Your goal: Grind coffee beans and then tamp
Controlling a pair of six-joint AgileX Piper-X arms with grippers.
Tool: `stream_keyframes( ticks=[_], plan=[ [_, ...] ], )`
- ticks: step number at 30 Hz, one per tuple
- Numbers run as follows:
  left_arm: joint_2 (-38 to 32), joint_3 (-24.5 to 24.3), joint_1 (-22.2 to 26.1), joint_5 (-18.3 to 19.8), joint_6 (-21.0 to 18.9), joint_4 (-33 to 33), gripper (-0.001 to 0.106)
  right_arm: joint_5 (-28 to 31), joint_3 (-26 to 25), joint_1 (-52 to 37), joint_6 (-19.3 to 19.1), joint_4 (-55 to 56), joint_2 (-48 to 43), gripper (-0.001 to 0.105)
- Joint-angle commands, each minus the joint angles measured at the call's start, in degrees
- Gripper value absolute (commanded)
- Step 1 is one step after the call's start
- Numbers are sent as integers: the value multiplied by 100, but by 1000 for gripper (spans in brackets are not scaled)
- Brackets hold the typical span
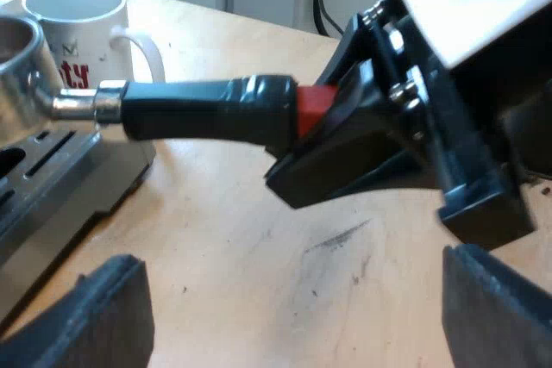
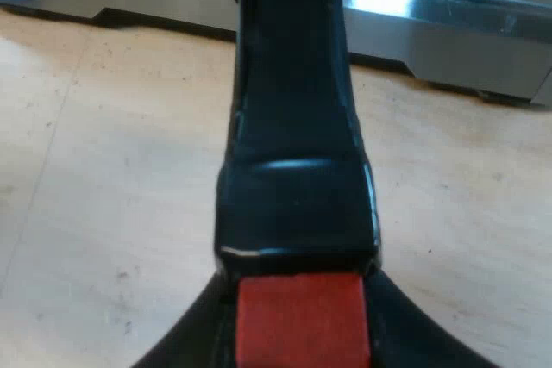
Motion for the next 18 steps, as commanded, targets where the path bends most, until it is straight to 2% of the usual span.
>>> stream_keyframes(
  ticks=[1,4,8,12,15,18],
  plan=[
    [-228,-233,-20,-126,14,464,71,399,-57,184,-7,148,-215,0],
    [-681,-440,-20,-415,137,1121,71,398,24,324,-7,191,-382,0],
    [-1228,-667,-20,-676,184,1659,71,381,219,465,-7,191,-591,0],
    [-1730,-841,-20,-1244,184,2222,71,227,529,622,-199,164,-902,0],
    [-1872,-881,-20,-1323,184,2637,71,175,709,655,-408,164,-1090,0],
    [-1873,-879,-20,-1363,164,2707,71,141,898,655,-683,164,-1273,0]
  ],
)
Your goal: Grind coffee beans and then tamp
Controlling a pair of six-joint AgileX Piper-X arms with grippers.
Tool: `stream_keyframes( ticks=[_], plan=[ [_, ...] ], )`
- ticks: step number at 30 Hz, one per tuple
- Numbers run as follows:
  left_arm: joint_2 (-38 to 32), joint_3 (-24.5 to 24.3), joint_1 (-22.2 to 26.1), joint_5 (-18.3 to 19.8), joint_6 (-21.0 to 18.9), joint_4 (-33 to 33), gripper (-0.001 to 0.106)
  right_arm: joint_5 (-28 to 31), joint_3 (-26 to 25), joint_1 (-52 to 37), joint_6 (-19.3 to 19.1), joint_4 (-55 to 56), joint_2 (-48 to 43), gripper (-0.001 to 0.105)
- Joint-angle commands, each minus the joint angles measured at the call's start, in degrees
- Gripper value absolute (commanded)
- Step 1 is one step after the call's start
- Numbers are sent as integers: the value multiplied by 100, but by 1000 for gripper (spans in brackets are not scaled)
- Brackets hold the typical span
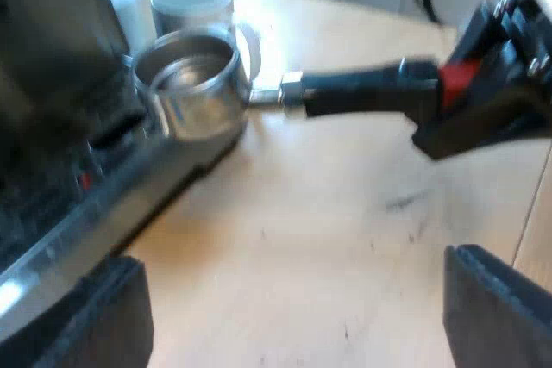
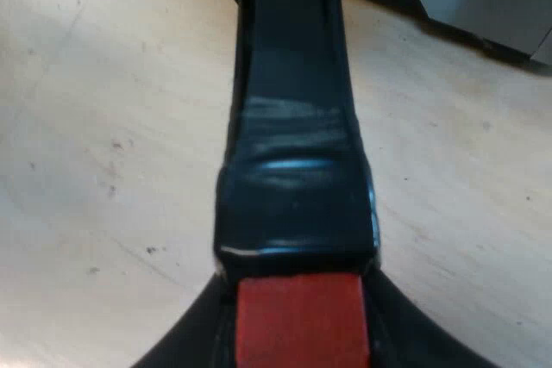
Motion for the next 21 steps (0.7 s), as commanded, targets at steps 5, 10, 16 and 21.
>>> stream_keyframes(
  ticks=[5,10,16,21],
  plan=[
    [1,-39,-20,-77,-3,38,77,-131,466,10,-755,-339,-411,0],
    [165,-39,-20,-97,-3,38,80,-454,1019,-85,-1127,-1183,-434,0],
    [617,-39,-20,-108,-3,38,80,-987,1553,-655,-1625,-2126,-434,0],
    [969,-39,-20,-108,-3,38,80,-1457,1979,-970,-2224,-2817,-434,0]
  ],
)
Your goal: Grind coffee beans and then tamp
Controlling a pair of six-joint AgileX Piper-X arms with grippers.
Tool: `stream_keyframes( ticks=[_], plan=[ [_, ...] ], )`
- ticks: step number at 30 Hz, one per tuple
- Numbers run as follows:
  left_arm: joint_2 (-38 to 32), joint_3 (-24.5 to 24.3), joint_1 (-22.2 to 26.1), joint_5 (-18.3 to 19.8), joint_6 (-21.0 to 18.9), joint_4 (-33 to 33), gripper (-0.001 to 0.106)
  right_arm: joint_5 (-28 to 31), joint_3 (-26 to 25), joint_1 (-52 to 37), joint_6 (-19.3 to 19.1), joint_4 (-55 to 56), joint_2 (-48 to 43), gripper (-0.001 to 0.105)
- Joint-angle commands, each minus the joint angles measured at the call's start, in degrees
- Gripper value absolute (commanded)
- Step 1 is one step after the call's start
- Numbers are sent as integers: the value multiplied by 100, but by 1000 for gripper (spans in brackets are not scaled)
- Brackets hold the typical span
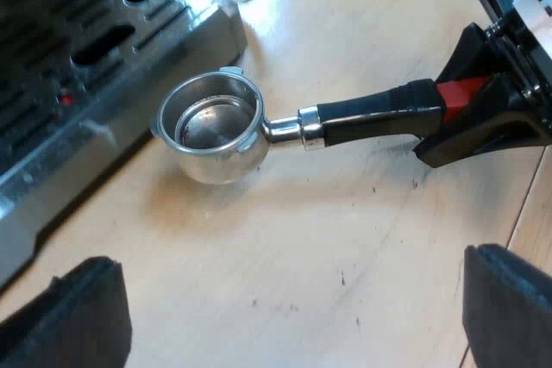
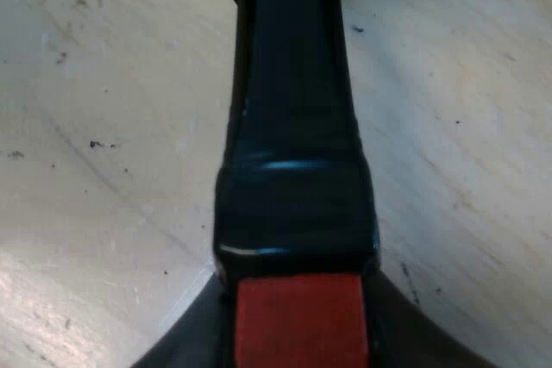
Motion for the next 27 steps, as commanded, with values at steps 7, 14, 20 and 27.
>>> stream_keyframes(
  ticks=[7,14,20,27],
  plan=[
    [637,-39,-20,-40,128,-29,80,-164,684,-188,-250,-1102,-65,0],
    [1089,-39,-20,-40,127,-67,80,-162,900,-188,-250,-1741,119,0],
    [1265,-39,-20,-40,127,-67,80,-150,900,-188,-250,-2210,760,0],
    [1265,-39,-20,-40,127,-67,80,-176,887,-188,-41,-2210,1005,0]
  ],
)
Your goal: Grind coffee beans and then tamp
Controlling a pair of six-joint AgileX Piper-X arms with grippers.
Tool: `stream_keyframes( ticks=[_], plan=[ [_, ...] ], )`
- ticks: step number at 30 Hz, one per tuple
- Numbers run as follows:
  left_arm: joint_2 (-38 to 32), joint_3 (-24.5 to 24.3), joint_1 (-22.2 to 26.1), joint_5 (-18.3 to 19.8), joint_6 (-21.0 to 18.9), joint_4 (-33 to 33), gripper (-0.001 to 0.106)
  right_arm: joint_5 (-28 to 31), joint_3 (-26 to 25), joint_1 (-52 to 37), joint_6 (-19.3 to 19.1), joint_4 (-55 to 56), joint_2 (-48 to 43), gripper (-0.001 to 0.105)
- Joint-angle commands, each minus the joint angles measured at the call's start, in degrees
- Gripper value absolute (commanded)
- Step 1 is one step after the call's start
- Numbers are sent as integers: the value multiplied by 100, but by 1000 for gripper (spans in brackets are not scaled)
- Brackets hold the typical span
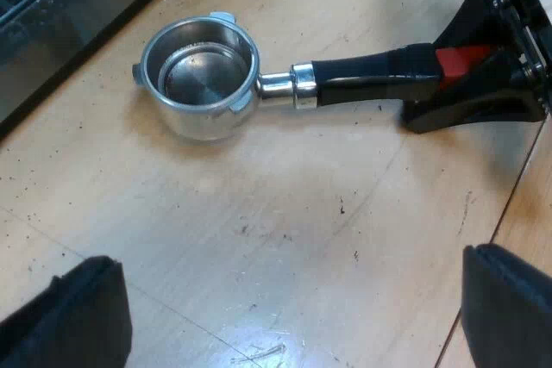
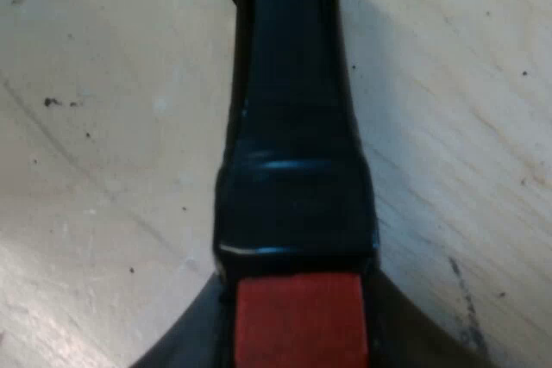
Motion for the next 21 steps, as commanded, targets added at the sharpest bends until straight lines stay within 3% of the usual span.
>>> stream_keyframes(
  ticks=[1,8,13,14,16,17,21],
  plan=[
    [-7,-39,-20,-34,37,-37,80,-35,-3,-27,71,-72,57,0],
    [-7,-39,-20,-34,37,-37,80,-325,-276,-27,110,599,57,2],
    [-7,-39,-20,-34,37,-37,80,-457,-471,-27,110,861,57,29],
    [-7,-39,-20,-34,37,-37,80,-549,-531,-27,110,862,57,46],
    [-7,-39,-20,-34,37,-37,80,-558,-558,-27,139,862,57,52],
    [-7,-39,-20,-34,37,-37,80,-556,-614,-27,160,899,57,61],
    [-7,-39,-20,-34,37,-37,80,-556,-856,-27,159,1490,57,63]
  ],
)
